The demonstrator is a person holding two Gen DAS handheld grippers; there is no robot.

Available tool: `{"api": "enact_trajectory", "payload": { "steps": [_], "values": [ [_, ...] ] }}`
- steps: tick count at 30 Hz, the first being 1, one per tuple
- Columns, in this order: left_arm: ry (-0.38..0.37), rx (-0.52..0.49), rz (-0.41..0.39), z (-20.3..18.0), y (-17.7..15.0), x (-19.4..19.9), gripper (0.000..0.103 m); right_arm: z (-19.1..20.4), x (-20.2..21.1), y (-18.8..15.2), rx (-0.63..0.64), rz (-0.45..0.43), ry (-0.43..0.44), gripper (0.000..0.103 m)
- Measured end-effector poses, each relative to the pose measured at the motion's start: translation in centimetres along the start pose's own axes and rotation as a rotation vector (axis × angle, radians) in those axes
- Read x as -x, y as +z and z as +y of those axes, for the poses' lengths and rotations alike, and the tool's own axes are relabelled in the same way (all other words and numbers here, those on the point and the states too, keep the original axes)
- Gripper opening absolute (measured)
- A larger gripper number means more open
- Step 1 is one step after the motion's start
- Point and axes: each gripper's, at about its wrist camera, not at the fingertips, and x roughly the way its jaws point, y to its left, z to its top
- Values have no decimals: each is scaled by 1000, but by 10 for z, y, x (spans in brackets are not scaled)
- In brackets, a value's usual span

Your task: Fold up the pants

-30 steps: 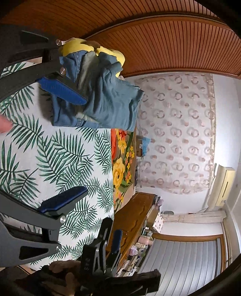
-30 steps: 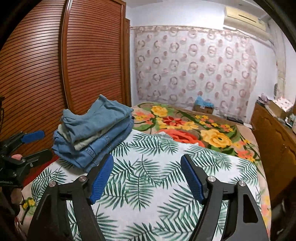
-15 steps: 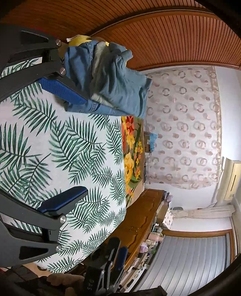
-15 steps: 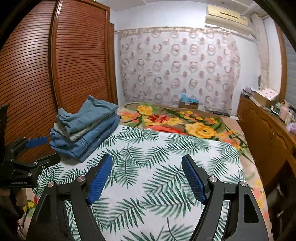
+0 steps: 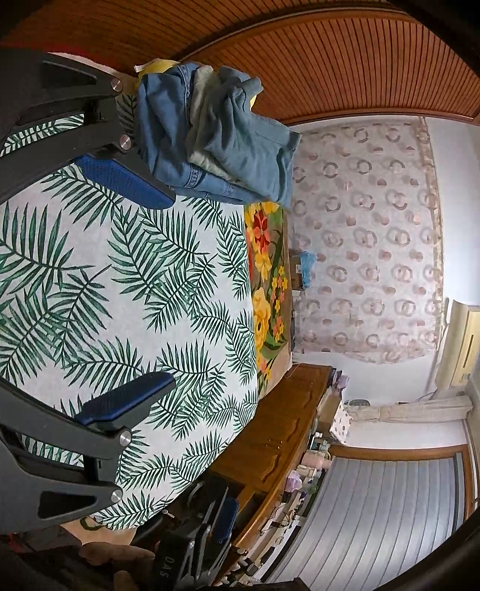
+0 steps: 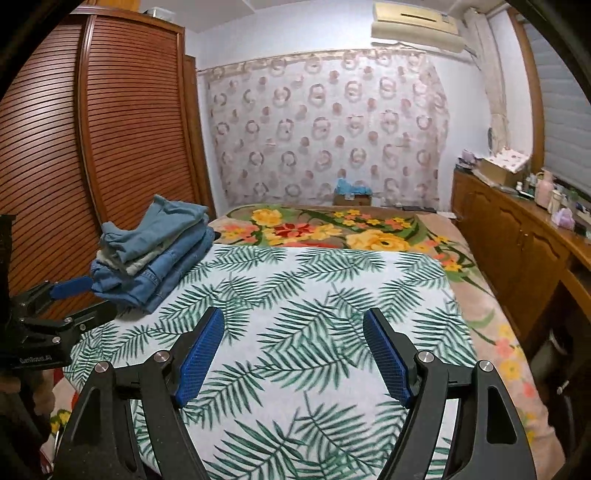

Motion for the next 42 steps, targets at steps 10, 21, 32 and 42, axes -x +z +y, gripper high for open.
{"api": "enact_trajectory", "payload": {
  "steps": [10,21,32,42],
  "values": [
    [4,-7,-47,-12,15,26,90,15,23,2,-5,-49,-68,84],
    [5,-13,-114,-13,30,58,90,31,41,-4,3,-109,-78,85],
    [20,-15,-161,-12,32,74,90,33,50,-19,11,-169,-91,86],
    [21,-15,-161,-12,31,74,90,31,48,-23,17,-173,-90,86]
  ]
}}
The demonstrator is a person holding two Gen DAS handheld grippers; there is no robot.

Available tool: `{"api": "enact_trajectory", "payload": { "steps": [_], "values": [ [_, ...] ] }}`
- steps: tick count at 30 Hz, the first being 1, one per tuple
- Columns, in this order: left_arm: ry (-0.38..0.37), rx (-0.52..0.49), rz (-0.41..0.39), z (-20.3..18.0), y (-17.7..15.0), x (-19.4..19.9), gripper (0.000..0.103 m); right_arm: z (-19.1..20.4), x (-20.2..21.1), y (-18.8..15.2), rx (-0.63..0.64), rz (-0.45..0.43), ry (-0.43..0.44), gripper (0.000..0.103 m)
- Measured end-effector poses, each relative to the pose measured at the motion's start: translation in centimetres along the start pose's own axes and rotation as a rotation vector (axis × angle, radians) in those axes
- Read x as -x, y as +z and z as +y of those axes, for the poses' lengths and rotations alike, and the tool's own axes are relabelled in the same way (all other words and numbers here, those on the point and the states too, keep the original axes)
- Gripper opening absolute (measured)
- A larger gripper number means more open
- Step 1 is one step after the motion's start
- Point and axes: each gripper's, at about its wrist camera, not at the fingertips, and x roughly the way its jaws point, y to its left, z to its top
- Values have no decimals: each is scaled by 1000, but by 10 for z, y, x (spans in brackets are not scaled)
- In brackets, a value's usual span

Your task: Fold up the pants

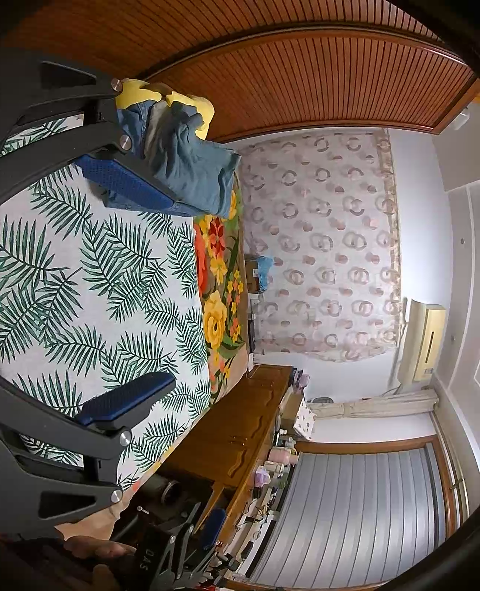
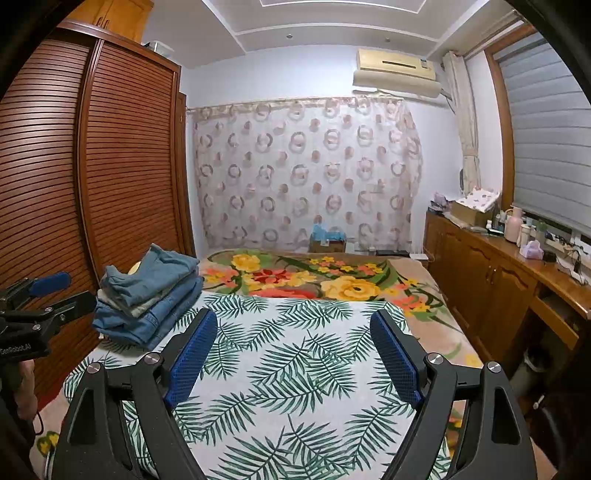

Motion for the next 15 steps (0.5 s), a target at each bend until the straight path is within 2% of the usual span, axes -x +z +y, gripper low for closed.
{"api": "enact_trajectory", "payload": {
  "steps": [15],
  "values": [
    [-1,3,3,-1,-1,-1,90,-2,0,0,1,4,4,86]
  ]
}}
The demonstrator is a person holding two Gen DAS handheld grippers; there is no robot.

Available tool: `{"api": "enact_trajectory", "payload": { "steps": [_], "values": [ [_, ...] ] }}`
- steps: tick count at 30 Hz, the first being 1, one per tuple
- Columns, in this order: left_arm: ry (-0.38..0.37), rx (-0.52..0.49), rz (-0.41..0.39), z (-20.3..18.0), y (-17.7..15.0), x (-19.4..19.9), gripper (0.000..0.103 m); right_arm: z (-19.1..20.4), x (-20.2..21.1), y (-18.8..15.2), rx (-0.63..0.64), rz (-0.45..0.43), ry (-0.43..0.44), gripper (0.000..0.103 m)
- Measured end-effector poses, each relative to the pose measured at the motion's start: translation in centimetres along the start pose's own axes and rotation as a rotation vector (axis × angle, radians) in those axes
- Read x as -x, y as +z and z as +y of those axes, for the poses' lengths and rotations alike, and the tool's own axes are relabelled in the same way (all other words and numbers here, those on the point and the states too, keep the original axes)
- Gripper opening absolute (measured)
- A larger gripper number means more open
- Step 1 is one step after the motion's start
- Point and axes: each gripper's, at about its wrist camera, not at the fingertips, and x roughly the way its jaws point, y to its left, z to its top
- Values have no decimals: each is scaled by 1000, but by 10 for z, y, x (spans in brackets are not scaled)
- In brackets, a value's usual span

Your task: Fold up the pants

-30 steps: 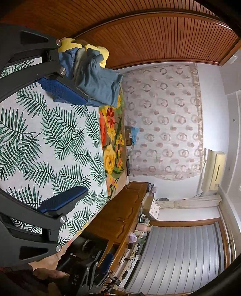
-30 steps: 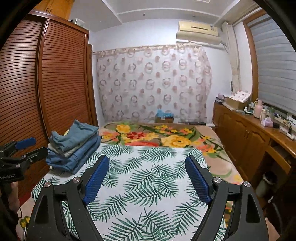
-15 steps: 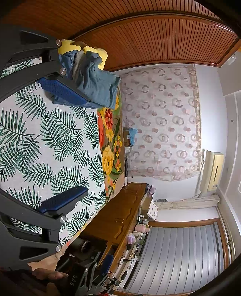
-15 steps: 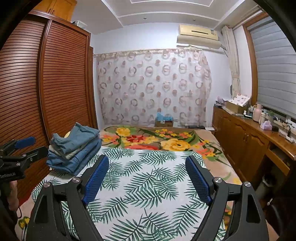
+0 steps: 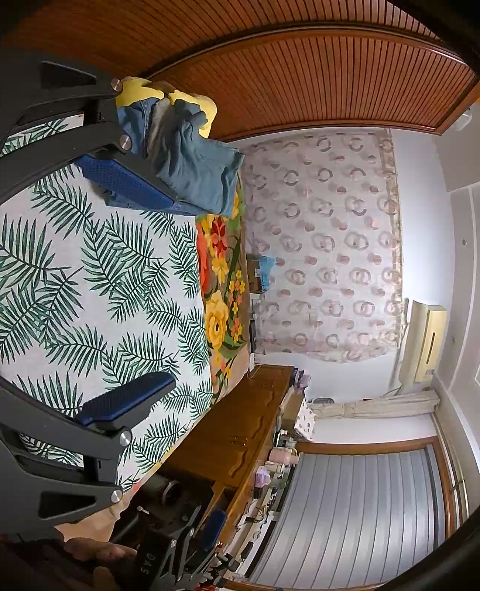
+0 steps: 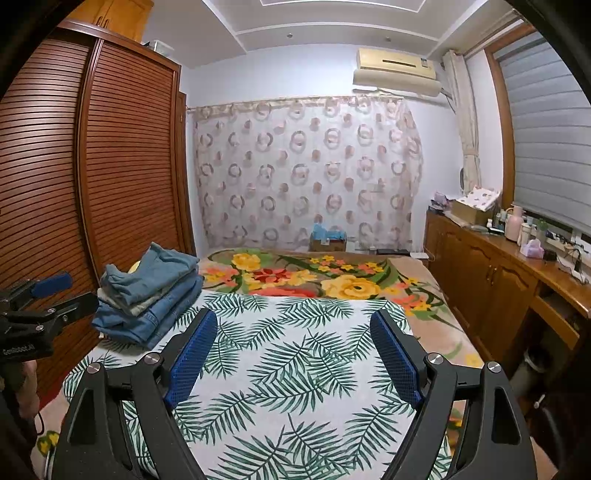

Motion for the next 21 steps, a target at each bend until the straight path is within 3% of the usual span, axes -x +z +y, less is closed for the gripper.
{"api": "enact_trajectory", "payload": {
  "steps": [21],
  "values": [
    [1,-2,0,1,0,-1,90,1,2,1,1,-5,1,86]
  ]
}}
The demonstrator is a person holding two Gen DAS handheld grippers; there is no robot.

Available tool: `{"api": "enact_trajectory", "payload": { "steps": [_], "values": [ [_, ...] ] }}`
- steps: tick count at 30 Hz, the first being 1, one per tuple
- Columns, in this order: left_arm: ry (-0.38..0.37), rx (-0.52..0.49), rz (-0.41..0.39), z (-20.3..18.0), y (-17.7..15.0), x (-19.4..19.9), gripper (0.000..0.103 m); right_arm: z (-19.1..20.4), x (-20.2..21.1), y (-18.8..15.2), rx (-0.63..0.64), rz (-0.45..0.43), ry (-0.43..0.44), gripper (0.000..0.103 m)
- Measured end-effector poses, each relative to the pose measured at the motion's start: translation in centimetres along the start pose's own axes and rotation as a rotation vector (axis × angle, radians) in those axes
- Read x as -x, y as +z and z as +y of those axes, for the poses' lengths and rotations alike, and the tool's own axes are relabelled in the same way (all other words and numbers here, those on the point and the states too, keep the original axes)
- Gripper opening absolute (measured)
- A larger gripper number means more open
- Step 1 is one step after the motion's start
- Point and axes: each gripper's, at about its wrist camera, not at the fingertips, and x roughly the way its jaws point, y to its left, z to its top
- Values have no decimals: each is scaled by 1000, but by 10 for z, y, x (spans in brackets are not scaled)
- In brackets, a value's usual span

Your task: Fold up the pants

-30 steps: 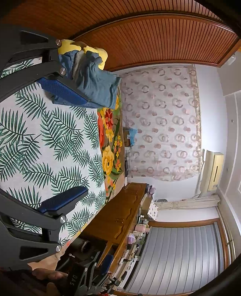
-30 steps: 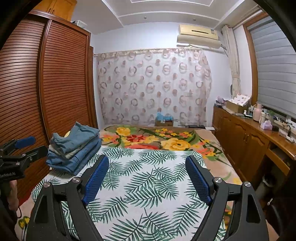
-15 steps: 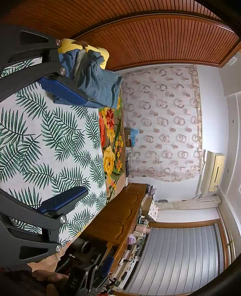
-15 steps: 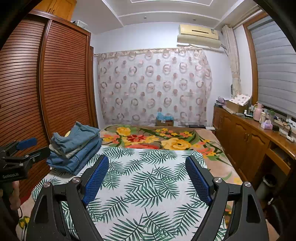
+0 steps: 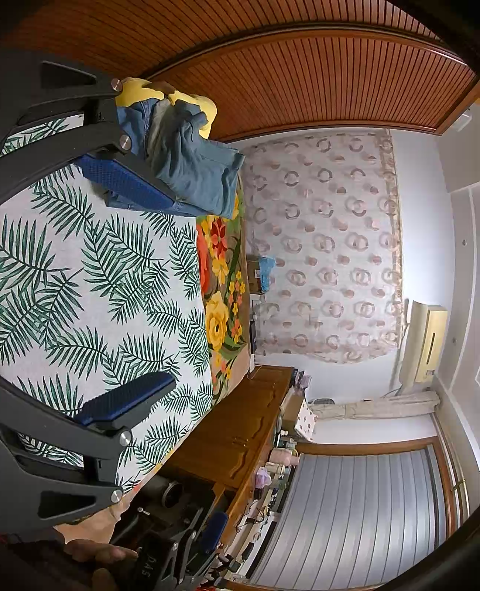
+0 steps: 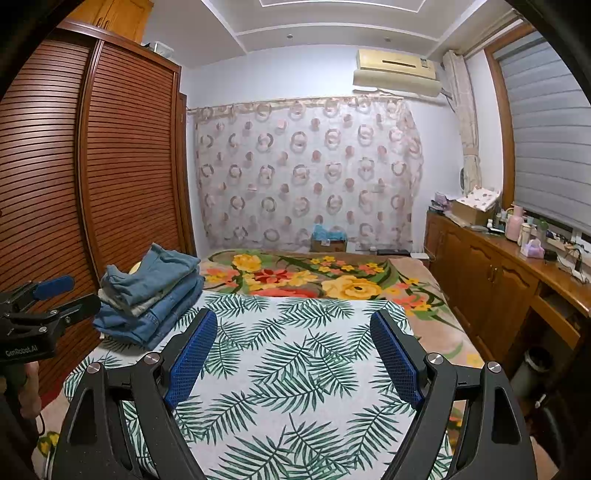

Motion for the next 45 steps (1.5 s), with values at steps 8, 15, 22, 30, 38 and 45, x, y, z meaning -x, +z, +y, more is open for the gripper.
{"api": "enact_trajectory", "payload": {
  "steps": [8,15,22,30,38,45],
  "values": [
    [-2,6,-7,2,-3,0,90,2,1,-1,3,-3,2,86],
    [0,5,-4,4,-5,0,90,1,1,-2,0,-5,4,86],
    [4,7,-3,5,-7,0,90,1,-1,-3,-3,-1,9,86],
    [5,6,-4,5,-7,0,90,1,-1,-2,-3,-1,8,86],
    [4,5,-4,6,-8,0,90,1,-1,-3,-3,-1,8,86],
    [4,5,-5,6,-7,0,90,0,-1,-3,-2,-5,2,86]
  ]
}}
